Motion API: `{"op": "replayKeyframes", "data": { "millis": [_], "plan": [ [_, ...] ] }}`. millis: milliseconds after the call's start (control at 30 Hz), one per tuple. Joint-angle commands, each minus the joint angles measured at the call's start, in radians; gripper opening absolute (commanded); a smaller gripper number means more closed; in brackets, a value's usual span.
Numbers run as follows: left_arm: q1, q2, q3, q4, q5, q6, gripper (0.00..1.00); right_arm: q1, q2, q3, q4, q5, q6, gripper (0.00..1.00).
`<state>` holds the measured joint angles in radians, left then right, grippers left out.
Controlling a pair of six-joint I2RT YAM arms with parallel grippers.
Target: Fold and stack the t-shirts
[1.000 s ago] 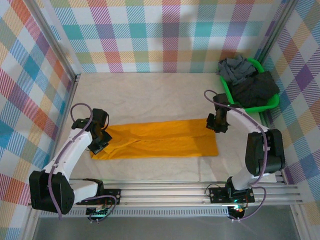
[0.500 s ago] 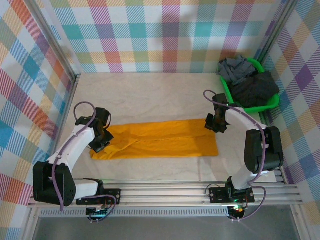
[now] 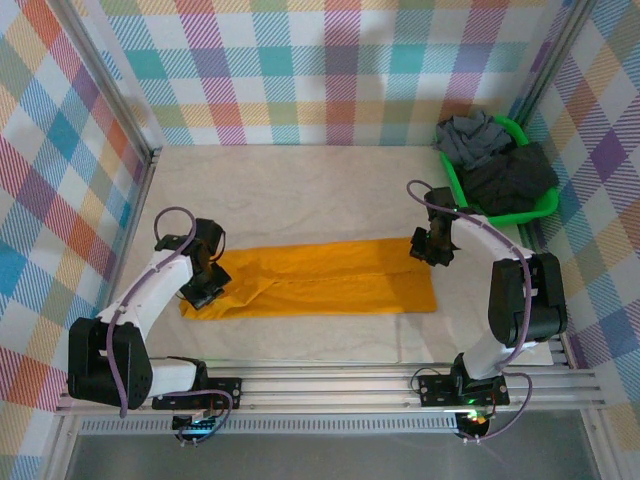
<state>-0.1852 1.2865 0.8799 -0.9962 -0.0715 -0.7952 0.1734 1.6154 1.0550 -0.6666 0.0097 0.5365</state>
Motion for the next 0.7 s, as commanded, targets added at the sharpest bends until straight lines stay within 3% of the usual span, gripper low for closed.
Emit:
{"op": "replayKeyframes", "data": {
  "millis": [0,167,300,467,533,667],
  "plan": [
    [-0.054,-0.011,-0.026,-0.079,0.042,0.018,0.00,0.005,0.005,0.031,-0.013,-0.010,-0.020,0.18],
    [-0.082,-0.036,-0.117,-0.112,0.040,-0.013,0.01,0.005,0.003,0.037,-0.013,-0.018,-0.024,0.19],
    [-0.082,-0.066,-0.115,-0.142,0.033,-0.058,0.32,0.005,-0.009,0.034,-0.019,-0.022,-0.032,0.19],
    [-0.079,-0.089,0.004,-0.112,0.015,-0.052,0.44,0.010,-0.032,0.025,-0.022,-0.029,-0.047,0.20],
    [-0.066,-0.066,0.041,-0.047,0.021,-0.036,0.47,0.016,-0.038,0.021,-0.009,-0.053,-0.065,0.21],
    [-0.041,0.075,0.056,0.193,0.163,0.034,0.46,0.024,-0.056,-0.003,0.074,-0.236,-0.114,0.26]
  ]
}}
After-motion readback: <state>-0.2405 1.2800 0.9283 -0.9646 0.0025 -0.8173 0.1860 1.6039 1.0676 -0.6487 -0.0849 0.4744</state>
